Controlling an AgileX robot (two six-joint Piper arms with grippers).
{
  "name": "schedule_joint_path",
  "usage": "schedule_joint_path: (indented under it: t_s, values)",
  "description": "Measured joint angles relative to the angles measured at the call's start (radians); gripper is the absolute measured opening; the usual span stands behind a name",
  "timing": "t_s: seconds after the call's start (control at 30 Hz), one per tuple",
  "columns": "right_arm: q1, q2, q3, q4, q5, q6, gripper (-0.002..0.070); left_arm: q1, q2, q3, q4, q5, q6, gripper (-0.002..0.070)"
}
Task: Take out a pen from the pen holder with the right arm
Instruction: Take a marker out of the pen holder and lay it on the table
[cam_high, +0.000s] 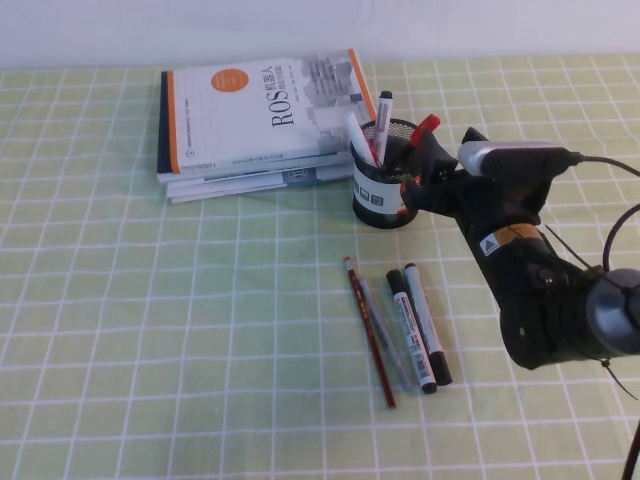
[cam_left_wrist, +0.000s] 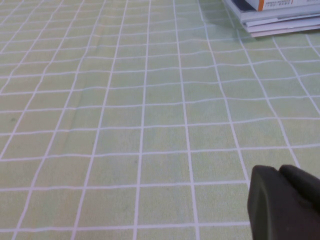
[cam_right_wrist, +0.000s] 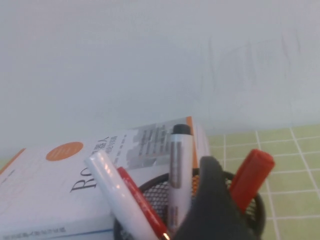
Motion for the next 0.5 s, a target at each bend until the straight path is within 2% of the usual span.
schedule_joint_path:
  t_s: [0.5]
  values:
    - [-0.018, 0.088, -0.164, -0.022, 0.104, -0.004, 0.0389, 0.000, 0.000, 0.000, 0.000, 0.000, 0.000, -0.0005]
